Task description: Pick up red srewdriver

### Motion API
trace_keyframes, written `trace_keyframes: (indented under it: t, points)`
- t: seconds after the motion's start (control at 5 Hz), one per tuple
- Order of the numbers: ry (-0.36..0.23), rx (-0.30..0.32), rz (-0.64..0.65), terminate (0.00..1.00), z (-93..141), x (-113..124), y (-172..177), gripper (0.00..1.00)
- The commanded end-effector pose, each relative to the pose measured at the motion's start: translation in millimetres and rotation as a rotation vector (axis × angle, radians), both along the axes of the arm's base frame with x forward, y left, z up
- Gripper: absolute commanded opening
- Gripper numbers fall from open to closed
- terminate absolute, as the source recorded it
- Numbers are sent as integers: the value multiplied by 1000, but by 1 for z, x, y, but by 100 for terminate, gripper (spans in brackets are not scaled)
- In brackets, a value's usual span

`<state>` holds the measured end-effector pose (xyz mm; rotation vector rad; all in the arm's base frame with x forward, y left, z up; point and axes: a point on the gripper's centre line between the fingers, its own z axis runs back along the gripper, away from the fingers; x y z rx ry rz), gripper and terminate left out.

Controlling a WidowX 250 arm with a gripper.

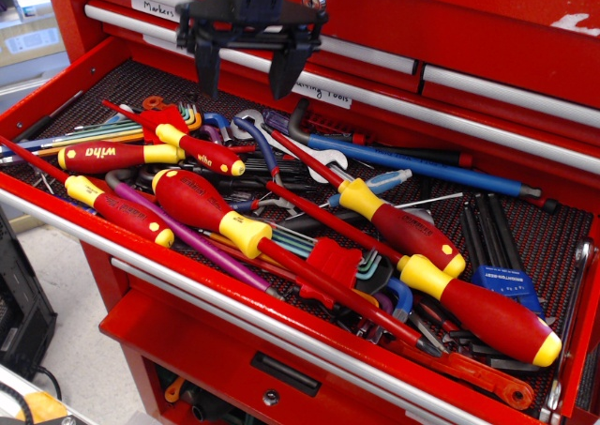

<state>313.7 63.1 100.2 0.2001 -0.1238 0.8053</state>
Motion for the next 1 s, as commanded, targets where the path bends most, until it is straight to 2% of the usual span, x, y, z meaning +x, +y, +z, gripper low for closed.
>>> trace_keyframes:
  t: [0.0, 0.2, 0.4, 0.8]
  points:
    - [-75, -10, 285, 0, -18, 0, 15, 100]
    - [-112, -3, 346, 0, -38, -9, 21, 100]
    - [-137, -41, 337, 0, -53, -7, 29, 100]
    - [-138, -70, 328, 0, -65, -11, 36, 100]
